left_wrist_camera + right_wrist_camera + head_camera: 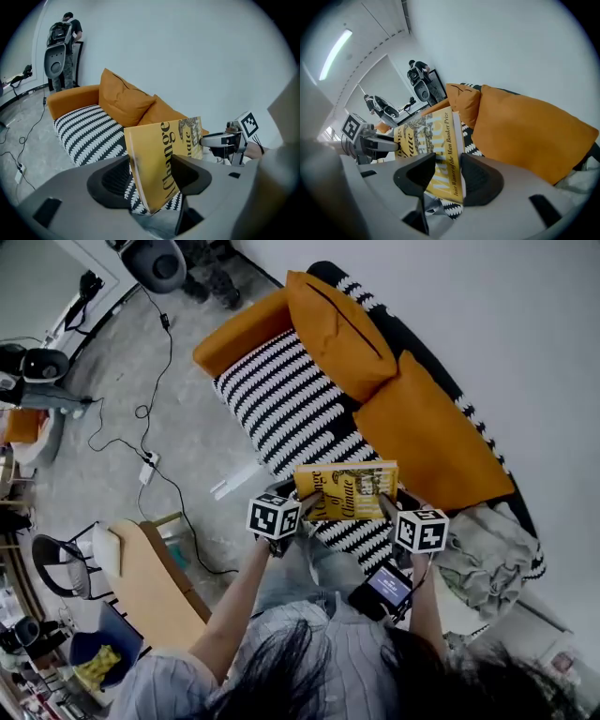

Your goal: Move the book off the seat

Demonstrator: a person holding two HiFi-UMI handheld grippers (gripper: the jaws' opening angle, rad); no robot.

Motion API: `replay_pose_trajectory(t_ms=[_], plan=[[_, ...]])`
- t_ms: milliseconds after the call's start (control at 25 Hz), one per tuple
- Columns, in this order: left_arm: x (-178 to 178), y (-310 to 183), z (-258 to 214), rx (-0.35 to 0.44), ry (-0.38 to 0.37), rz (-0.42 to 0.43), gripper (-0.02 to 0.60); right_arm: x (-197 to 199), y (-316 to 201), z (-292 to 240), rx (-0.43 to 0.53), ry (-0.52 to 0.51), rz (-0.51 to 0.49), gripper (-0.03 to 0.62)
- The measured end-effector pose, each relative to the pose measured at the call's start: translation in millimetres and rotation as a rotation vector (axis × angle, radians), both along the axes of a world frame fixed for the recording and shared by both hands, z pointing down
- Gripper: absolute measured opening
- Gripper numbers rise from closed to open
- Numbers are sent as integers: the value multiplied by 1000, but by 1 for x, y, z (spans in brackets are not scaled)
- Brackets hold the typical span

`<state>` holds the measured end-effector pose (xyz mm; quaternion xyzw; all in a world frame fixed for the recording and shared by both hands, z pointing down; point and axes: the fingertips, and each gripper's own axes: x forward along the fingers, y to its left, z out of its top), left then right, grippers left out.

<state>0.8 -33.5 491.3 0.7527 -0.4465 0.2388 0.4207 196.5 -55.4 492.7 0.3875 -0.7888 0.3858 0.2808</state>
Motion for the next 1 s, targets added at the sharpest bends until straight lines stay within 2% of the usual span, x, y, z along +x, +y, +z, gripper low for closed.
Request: replay_pose_trajectory(t_ms=[480,1000], plan=[[-57,30,-53,93,-9,-141,284,-62,5,-53,81,-18,-119,183],[-163,87,-90,162,21,-335,284,-180,28,-101,170,1,-300,183]])
